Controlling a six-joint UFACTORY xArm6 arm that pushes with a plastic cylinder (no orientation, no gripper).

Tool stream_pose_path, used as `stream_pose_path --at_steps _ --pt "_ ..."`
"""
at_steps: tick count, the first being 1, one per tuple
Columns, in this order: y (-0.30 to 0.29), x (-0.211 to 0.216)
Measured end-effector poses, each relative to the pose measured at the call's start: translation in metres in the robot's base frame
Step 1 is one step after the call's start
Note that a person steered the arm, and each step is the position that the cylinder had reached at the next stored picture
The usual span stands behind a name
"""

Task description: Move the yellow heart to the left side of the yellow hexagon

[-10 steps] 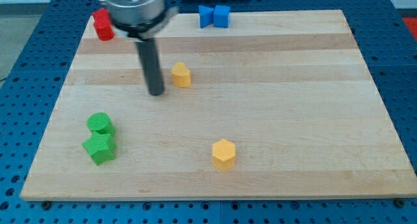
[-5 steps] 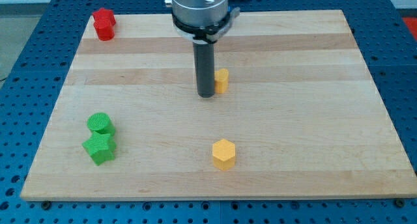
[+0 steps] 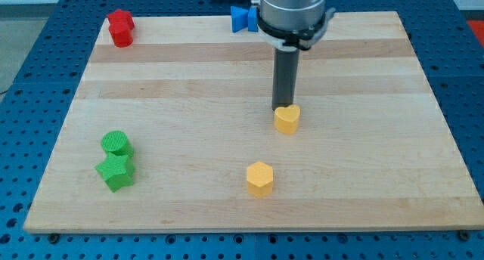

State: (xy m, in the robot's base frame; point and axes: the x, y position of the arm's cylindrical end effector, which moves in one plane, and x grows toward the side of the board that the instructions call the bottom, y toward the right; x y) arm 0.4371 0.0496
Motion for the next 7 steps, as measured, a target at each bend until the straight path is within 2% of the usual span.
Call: stream_pose_path --at_steps 1,2,4,6,7 --pt "-0.007 -0.027" --pt "0.006 -0.026" --pt "0.017 0.060" --pt "0.007 0.050" --pt "-0.018 0.077"
